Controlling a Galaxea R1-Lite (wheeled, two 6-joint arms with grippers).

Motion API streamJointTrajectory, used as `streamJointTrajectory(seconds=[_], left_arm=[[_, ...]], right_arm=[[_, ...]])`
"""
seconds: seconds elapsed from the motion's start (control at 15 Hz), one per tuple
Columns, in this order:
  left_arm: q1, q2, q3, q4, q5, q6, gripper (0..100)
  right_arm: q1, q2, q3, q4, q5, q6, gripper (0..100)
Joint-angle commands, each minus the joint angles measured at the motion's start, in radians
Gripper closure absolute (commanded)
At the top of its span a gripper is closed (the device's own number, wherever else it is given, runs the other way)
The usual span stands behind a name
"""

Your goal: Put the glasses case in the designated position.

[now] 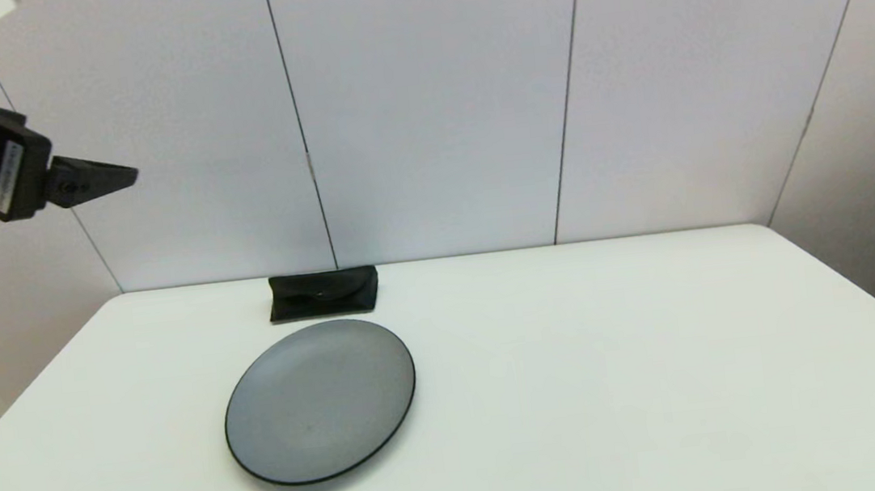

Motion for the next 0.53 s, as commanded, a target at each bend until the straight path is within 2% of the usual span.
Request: streamJointTrajectory(seconds=[0.07, 0.27, 0.53], left_arm=[[0.147, -0.179, 0.201, -0.182, -0.003, -0.172, 0], [0.182, -0.328, 0.416, -0.248, -0.005, -0.287, 0], [0.182, -0.523, 0.664, -0.25, -0.048, -0.284, 0]], right_arm=[[0.001, 0.002, 0.0, 0.0, 0.0, 0.0, 0], [0.001, 0.002, 0.0, 0.0, 0.0, 0.0, 0], [0.0, 0.002, 0.0, 0.0, 0.0, 0.0, 0]])
